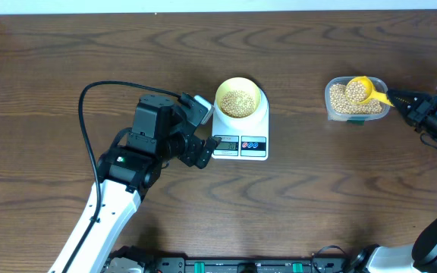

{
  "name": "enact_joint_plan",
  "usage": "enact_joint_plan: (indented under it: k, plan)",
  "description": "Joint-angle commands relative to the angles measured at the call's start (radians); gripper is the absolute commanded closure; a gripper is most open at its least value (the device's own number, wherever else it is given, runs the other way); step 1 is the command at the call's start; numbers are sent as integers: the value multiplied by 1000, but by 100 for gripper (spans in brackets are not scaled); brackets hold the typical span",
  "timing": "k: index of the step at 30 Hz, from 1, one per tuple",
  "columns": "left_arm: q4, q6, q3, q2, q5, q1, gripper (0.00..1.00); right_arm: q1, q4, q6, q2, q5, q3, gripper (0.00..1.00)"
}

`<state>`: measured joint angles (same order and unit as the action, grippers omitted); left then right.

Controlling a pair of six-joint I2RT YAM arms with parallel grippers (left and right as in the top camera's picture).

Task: Scoop item into bowl and weigh 50g on scale
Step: 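Lift the filled scoop and carry it left toward the yellow bowl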

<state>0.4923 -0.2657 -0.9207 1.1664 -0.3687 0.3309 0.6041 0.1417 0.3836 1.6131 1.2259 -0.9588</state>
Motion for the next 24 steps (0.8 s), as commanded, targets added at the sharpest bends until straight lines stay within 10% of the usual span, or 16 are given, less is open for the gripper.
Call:
enact_joint_plan:
  k: [1, 24]
  plan:
    - [-1, 2, 2, -11, -13, -5, 9, 1, 8, 13, 5, 75, 0, 99]
    - [-1, 2, 2, -11, -13, -5, 9, -266, 11, 32, 5, 51, 0, 99]
